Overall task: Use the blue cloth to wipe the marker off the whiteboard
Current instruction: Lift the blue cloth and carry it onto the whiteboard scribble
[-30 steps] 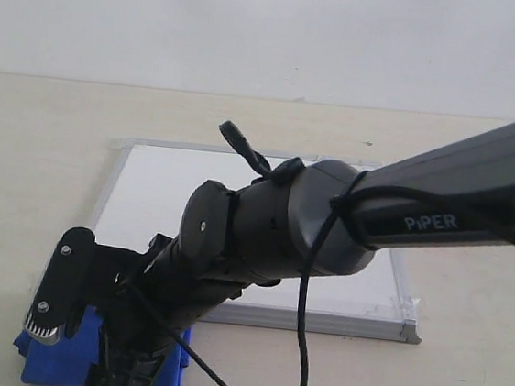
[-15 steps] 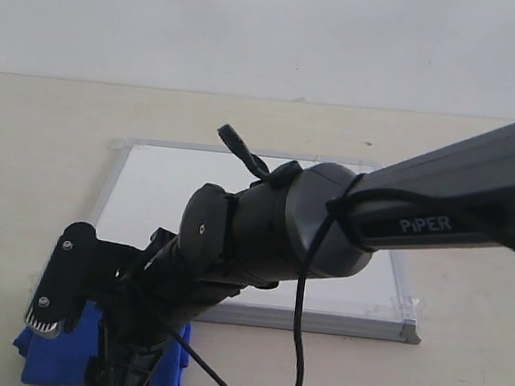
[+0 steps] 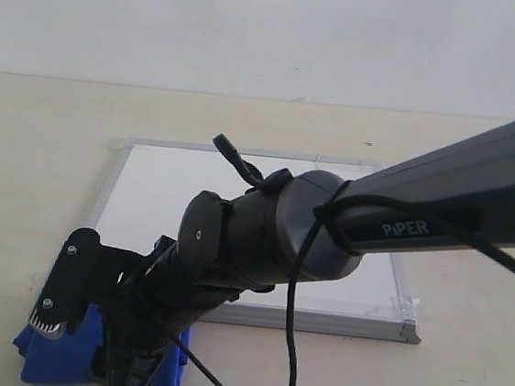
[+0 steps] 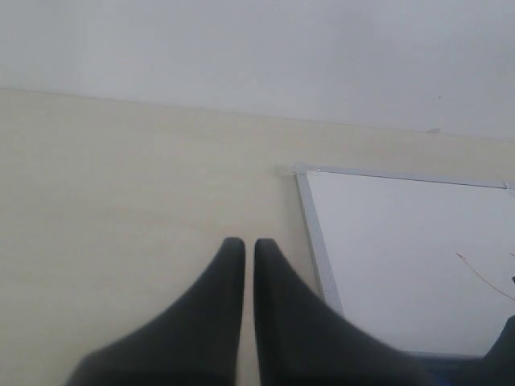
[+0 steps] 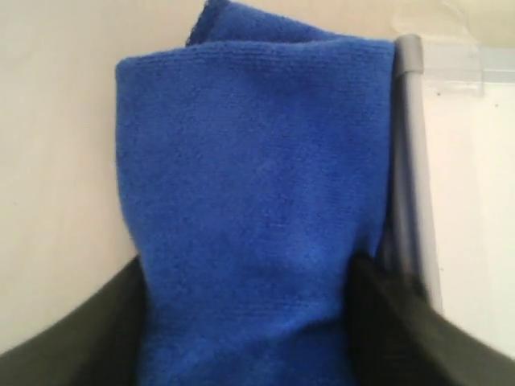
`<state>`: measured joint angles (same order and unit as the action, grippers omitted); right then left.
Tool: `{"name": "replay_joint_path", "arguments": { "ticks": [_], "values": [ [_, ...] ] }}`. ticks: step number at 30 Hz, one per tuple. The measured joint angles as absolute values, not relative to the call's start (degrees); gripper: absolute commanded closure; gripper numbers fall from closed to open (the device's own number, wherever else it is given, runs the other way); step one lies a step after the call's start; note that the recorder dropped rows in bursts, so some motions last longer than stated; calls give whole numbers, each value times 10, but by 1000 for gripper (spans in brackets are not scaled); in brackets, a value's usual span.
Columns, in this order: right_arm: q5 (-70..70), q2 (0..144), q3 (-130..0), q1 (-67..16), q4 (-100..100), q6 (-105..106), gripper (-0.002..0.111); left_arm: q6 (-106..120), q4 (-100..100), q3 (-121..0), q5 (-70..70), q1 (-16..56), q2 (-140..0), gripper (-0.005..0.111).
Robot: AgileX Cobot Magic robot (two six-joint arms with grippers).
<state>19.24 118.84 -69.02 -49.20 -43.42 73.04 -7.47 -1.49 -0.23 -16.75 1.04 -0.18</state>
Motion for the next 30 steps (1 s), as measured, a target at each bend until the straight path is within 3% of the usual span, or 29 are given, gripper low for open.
{"name": "replay_joint_path", "arguments": {
  "ticks": [4,11,18,30],
  "values": [
    [210,1188,-692,-491,-434,730,108,-75,-15,-2,-167,10,-2,102],
    [243,1176,-694,-491,-434,726,108,-75,-15,-2,-167,10,-2,102],
    [221,1077,-687,-482,-402,650,108,-75,-15,-2,-167,10,-2,102],
    [216,1044,-689,-276,-133,259,108,-75,-15,-2,-167,10,-2,102]
  ]
}}
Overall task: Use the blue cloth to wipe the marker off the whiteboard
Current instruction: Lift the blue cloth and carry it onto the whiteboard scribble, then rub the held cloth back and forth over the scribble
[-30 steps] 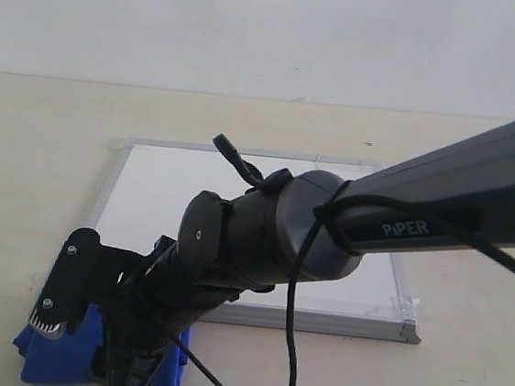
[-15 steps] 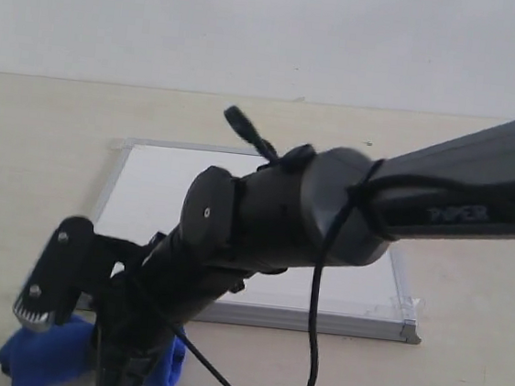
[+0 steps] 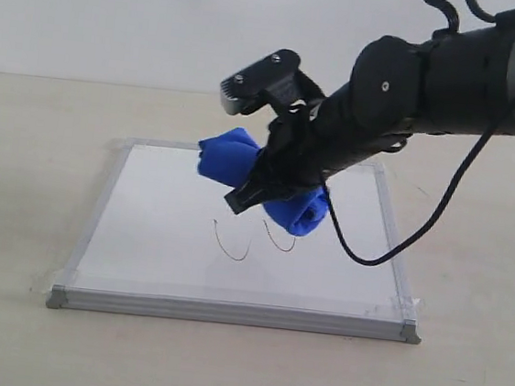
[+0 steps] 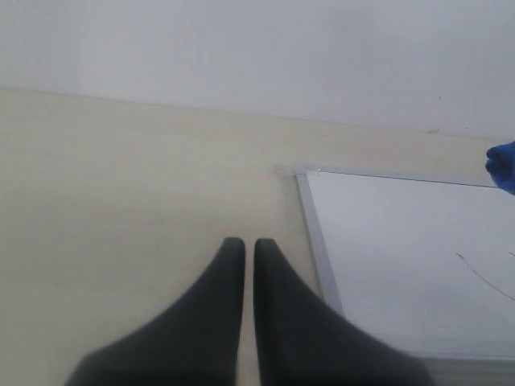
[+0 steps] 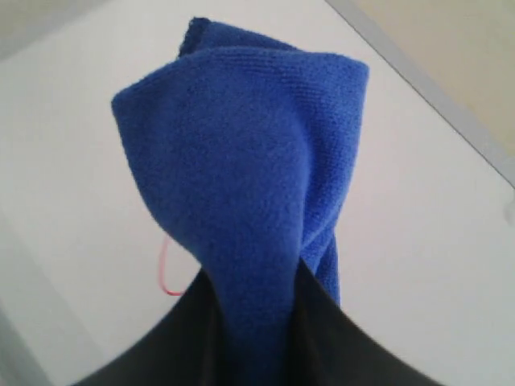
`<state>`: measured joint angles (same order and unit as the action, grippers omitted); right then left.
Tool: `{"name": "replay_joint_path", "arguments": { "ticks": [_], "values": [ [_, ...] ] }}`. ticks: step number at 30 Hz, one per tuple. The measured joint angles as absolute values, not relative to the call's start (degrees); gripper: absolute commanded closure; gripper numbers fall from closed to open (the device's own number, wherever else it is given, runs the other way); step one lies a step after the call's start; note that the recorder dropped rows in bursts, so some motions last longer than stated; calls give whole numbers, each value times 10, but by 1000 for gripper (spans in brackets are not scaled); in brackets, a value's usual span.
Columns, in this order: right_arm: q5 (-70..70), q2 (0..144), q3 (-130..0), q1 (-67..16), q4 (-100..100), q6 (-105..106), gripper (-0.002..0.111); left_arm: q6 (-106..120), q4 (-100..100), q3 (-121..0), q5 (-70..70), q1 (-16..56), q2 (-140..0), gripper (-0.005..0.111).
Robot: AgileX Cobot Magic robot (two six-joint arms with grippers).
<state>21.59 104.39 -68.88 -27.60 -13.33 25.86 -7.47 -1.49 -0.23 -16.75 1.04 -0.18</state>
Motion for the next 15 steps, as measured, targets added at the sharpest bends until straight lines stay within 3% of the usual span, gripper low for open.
{"name": "replay_joint_path", "arguments": {
  "ticks": [15],
  "values": [
    [233,1130,-689,-247,-11,140,108,-75,-15,-2,-167,10,-2,102]
  ]
}}
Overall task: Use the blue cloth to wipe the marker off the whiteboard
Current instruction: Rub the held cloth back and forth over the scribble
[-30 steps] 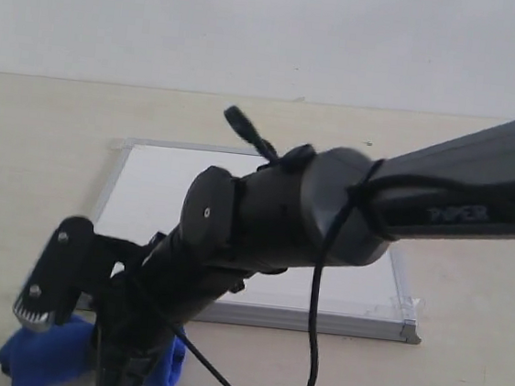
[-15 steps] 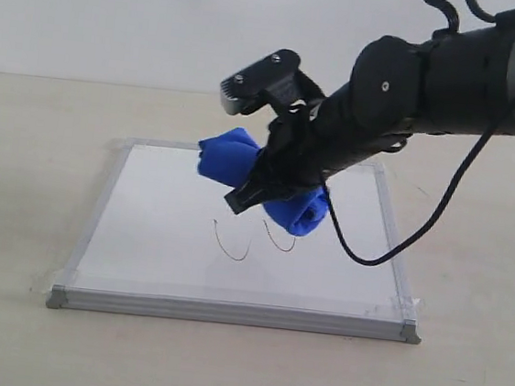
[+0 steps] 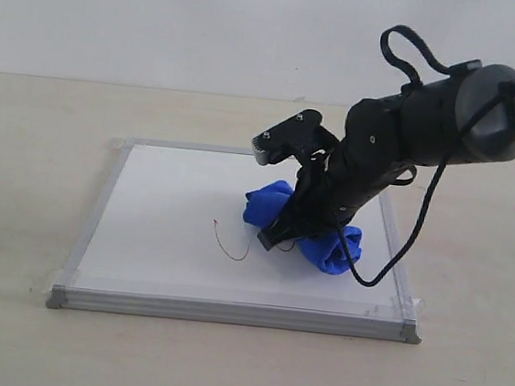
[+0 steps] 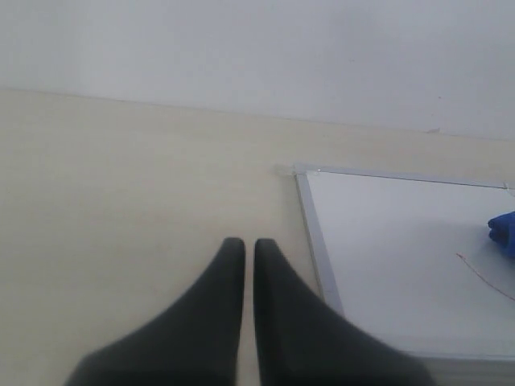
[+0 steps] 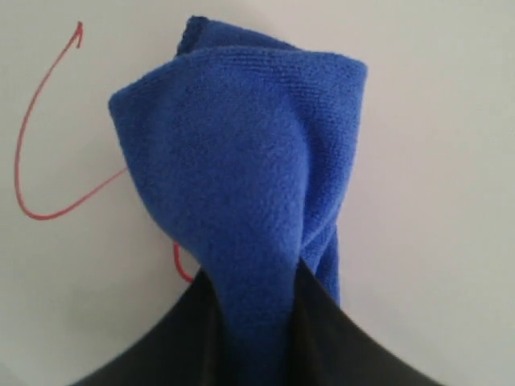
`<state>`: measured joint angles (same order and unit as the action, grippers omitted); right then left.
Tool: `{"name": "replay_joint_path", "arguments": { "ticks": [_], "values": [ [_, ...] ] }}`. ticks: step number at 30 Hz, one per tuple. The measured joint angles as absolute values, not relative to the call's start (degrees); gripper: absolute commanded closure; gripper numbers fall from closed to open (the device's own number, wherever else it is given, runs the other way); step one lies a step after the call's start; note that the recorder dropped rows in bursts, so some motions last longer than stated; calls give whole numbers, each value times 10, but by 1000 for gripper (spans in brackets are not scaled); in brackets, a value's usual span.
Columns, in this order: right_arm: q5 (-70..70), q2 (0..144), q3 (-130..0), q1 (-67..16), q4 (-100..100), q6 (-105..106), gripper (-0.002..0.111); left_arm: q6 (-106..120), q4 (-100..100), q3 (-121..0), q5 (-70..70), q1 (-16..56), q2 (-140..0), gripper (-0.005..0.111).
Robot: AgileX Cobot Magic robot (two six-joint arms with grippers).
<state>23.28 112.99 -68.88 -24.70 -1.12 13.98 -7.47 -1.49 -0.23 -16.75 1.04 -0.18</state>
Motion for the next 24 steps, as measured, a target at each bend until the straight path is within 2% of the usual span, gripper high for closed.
{"name": "replay_joint_path", "arguments": {
  "ticks": [6,15,24],
  "values": [
    [227,1156,-689,-247,-31,137,108,-75,-15,-2,-167,10,-2,102],
    [303,1164,-709,-288,-297,424,108,-75,-15,-2,-167,10,-2,102],
    [246,1167,-713,-190,-83,205,108,-75,-15,-2,-167,10,-2,102]
  ]
}}
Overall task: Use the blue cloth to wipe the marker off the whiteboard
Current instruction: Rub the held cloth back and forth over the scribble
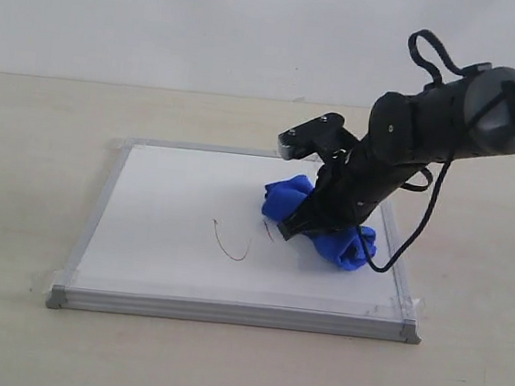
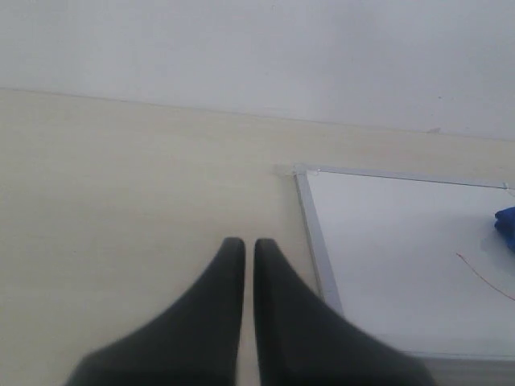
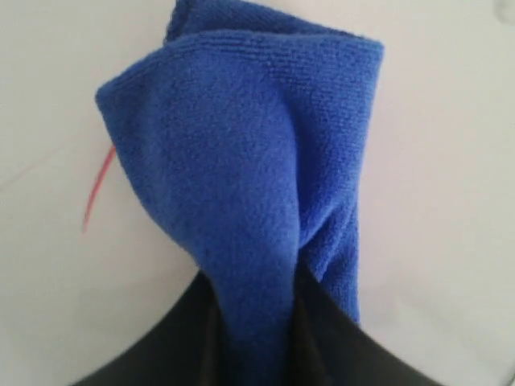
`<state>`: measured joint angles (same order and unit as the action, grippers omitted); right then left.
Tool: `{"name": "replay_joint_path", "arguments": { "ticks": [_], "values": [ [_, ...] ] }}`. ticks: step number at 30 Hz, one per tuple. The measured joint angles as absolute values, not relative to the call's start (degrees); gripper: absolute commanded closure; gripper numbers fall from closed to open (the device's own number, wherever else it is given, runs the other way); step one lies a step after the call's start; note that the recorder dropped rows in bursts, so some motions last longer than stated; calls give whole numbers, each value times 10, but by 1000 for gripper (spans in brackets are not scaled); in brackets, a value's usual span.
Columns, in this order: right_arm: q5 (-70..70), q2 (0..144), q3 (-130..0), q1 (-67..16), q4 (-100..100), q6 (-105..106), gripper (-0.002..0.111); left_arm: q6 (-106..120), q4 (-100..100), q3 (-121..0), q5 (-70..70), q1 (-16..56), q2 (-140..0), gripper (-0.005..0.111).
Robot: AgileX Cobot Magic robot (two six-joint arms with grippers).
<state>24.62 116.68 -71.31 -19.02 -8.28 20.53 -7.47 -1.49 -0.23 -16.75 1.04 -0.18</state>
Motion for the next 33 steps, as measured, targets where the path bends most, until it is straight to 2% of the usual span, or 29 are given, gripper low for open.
{"name": "replay_joint_path", "arguments": {
  "ticks": [7,13,16,20,27,33],
  "values": [
    [246,1169,-714,-218,-76,208,108,-75,-15,-2,-167,10,-2,102],
    [265,1169,-718,-310,-149,309,108,-75,-15,-2,-167,10,-2,102],
    [268,1169,-719,-331,-151,329,108,-75,-15,-2,-167,10,-2,102],
    [274,1170,-725,-314,-97,273,108,-75,-15,-2,-167,10,-2,102],
    [342,1179,-783,-237,26,123,108,-75,-15,-2,-167,10,-2,102],
    [353,1190,-843,-233,40,83,108,-75,-15,-2,-167,10,-2,102]
  ]
}}
